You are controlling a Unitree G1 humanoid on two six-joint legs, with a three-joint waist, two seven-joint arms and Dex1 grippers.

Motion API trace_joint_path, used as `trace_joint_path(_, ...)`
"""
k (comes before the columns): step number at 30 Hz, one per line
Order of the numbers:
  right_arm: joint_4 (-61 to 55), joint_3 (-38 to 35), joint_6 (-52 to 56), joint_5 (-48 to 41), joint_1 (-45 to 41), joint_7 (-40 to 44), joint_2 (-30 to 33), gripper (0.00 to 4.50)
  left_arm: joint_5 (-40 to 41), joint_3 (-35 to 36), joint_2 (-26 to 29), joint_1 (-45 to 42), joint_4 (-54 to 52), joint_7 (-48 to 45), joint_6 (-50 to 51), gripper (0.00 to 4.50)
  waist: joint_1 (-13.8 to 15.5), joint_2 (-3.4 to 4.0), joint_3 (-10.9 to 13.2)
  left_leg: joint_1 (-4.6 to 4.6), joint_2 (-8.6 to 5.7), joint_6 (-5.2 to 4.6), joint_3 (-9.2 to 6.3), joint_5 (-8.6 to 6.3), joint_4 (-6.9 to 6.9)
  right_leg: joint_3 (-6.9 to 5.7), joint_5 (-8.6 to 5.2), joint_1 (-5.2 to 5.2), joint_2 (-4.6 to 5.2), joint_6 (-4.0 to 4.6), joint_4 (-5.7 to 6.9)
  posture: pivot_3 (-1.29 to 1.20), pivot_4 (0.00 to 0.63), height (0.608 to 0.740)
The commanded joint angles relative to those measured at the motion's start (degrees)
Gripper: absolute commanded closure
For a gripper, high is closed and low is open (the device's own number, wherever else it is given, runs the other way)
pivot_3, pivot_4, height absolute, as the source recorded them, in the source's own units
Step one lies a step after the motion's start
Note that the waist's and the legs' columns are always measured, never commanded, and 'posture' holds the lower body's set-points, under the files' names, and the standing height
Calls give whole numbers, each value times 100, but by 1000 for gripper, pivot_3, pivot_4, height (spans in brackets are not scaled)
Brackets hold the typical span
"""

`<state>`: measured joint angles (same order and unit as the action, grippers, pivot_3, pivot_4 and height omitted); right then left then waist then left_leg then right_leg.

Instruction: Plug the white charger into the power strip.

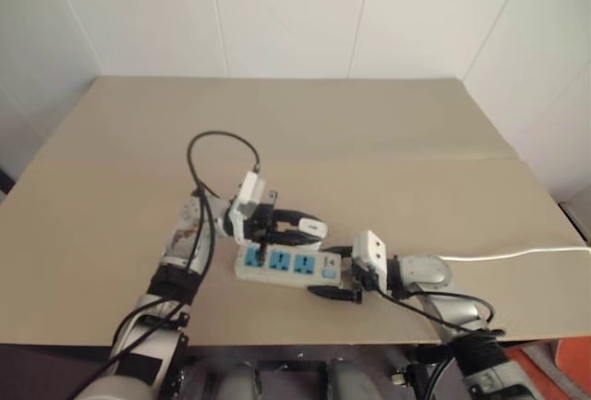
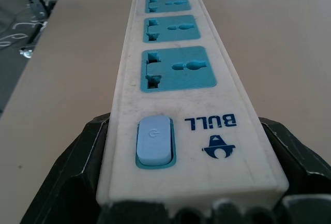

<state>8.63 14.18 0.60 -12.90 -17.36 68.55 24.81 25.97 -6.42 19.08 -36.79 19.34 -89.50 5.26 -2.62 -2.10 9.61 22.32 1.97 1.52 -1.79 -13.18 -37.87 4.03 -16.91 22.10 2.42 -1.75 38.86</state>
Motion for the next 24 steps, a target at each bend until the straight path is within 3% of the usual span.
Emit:
trace_joint_path(1, 226, 235, 64, 0, -38, 399, 74, 1037, 170, 156, 138, 23, -374, 32, 73, 3485, -3, 0, 0, 0, 0, 0, 0, 0, 0, 0, 0, 0, 0, 0, 0, 0, 150, 740)
trace_joint_path(8, 1654, 356, -491, 350, -655, 494, -237, 1037, 383, 319, 362, 213, -992, 288, 313, 3485, -62, 0, 0, -18, 4, 0, 1, 0, 0, 2, 1, -10, -3, 1, 5, 0, 150, 740)
trace_joint_path(11, 2185, 347, -749, 486, -908, 498, -347, 1037, 439, 315, 418, 394, -1284, 392, 399, 3485, -139, 0, 0, -66, 8, 0, 1, 0, 0, 2, 3, -62, -7, 5, 1, 0, 150, 740)
trace_joint_path(14, 2274, 341, -840, 472, -939, 542, -381, 1037, 496, 313, 420, 549, -1512, 529, 487, 3485, -147, 0, 0, -125, 11, 0, 1, 0, 5, 2, 0, -119, -10, -2, -9, 0, 150, 740)
trace_joint_path(24, 2203, 381, -905, 508, -771, 492, -371, 1037, 352, 176, 323, 1012, -1391, 716, 392, 3485, -136, 1, -1, -127, 15, -1, -1, 1, 5, 1, 3, -124, -14, 1, -17, 0, 150, 740)
